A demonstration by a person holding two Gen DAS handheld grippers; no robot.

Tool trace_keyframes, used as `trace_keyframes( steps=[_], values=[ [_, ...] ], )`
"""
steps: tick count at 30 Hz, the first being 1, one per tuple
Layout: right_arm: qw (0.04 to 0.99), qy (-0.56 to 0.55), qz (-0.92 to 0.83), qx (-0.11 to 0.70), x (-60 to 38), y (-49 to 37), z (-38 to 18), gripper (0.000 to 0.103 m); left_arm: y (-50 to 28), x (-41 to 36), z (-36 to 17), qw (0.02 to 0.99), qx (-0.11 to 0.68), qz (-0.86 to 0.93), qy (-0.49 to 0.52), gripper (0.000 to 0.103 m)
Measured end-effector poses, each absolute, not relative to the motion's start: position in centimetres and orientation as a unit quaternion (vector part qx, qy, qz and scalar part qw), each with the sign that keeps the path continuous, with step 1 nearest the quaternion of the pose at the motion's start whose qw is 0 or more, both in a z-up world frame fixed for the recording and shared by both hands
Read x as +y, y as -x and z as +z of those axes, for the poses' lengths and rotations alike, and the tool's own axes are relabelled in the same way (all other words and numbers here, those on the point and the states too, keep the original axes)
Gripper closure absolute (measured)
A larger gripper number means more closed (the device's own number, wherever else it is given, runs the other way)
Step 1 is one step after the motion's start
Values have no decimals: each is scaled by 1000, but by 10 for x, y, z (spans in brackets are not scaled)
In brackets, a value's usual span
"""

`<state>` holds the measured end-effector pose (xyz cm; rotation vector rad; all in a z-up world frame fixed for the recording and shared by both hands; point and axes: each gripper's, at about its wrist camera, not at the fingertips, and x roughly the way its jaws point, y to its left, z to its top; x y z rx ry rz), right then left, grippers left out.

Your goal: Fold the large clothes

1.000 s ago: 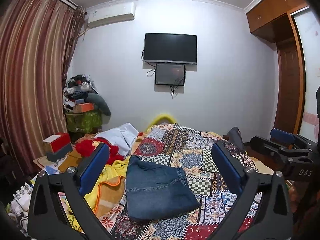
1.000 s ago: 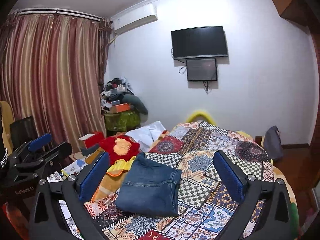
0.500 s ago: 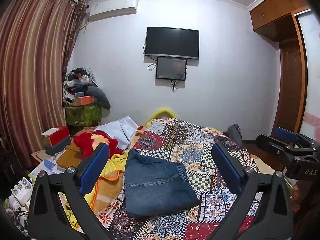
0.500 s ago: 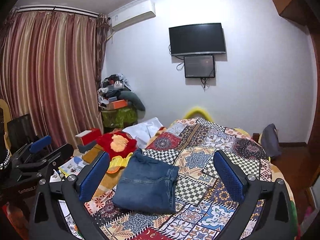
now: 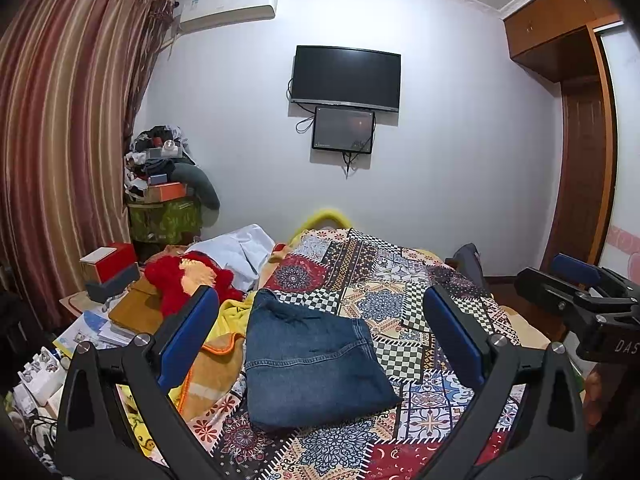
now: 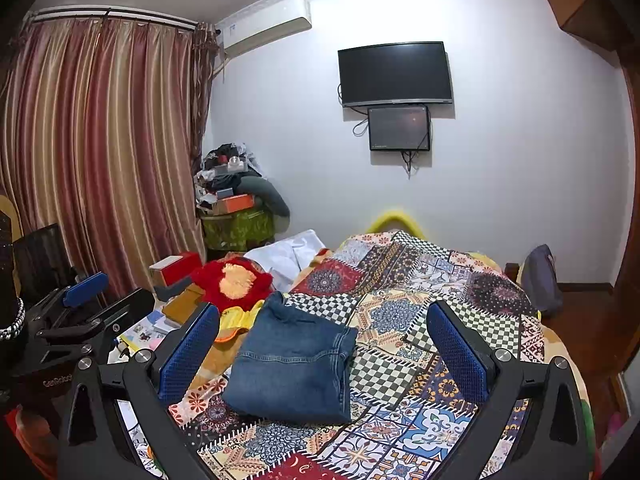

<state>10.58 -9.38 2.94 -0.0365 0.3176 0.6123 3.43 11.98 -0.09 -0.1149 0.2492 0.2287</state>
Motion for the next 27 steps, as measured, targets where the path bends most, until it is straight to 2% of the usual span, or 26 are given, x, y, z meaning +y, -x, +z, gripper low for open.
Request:
trace_keyframes(
  steps=[27],
  values=[
    [941, 17, 301, 156, -94, -106, 29, 0, -37, 119, -2, 985, 126, 105, 61, 0]
  ],
)
